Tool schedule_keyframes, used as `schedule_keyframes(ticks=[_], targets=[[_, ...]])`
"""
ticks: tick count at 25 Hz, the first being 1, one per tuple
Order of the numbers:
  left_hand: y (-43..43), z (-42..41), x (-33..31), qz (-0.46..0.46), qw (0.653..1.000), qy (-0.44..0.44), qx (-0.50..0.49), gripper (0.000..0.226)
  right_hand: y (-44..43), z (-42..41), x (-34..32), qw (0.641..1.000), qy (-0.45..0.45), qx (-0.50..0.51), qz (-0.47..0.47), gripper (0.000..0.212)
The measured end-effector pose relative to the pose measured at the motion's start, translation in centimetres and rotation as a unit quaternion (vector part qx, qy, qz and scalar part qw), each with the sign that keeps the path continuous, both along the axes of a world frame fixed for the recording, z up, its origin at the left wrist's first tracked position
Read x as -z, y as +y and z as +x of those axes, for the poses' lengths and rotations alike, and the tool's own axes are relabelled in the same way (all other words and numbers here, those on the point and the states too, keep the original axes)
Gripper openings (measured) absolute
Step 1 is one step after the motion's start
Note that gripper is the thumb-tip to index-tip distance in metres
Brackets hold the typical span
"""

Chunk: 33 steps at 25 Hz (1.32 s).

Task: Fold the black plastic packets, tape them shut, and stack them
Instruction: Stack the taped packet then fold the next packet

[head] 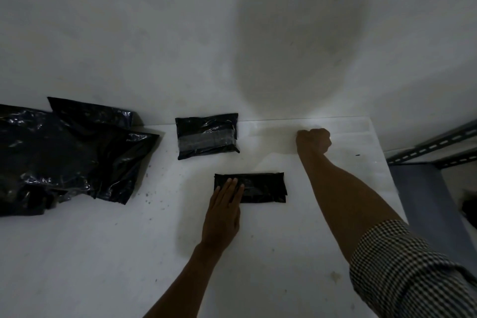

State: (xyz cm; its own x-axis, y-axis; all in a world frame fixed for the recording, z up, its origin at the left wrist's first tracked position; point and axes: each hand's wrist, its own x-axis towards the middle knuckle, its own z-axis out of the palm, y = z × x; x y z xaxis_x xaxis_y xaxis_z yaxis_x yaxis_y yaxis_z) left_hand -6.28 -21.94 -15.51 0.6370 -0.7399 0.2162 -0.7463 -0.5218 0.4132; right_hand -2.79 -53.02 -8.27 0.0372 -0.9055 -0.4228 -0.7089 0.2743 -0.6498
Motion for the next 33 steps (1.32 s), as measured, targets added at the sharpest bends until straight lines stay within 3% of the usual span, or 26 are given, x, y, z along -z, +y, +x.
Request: schedule_keyframes(ticks=[8,13,17,21,25,30,33], targets=[[-0.6,0.0,-0.8,-0.010,1.000,-0.026,-0.010,0.049,2.0,0.1,-2.0,0.994,-0.049,-0.041,-0.084,0.031],[-0.1,-0.3,-1.4,-0.035,0.999,-0.020,0.001,0.044,5.5,-3.1,-5.0,0.965,-0.230,0.008,-0.129,0.008],[-0.1,-0.5,-3.1,-0.100,0.987,0.103,-0.067,0.041,9.7,-6.8,-8.9,0.933,-0.342,-0.029,-0.106,0.008],[-0.1,0.4,-5.8,-0.209,0.922,0.275,-0.175,0.031,12.4,-9.2,-10.7,0.906,-0.419,-0.041,-0.050,0.022],[0.1,1.3,-7.5,-0.302,0.777,0.490,-0.255,0.051,14.4,-10.6,-8.7,0.899,-0.437,-0.034,0.000,0.030],[1.3,1.8,-7.9,-0.317,0.698,0.595,-0.243,0.032,16.3,-11.6,-6.8,0.903,-0.426,-0.044,0.023,0.036],[1.7,1.8,-7.8,-0.332,0.686,0.602,-0.239,0.043,17.2,-11.8,-6.4,0.902,-0.421,-0.094,0.000,0.038]])
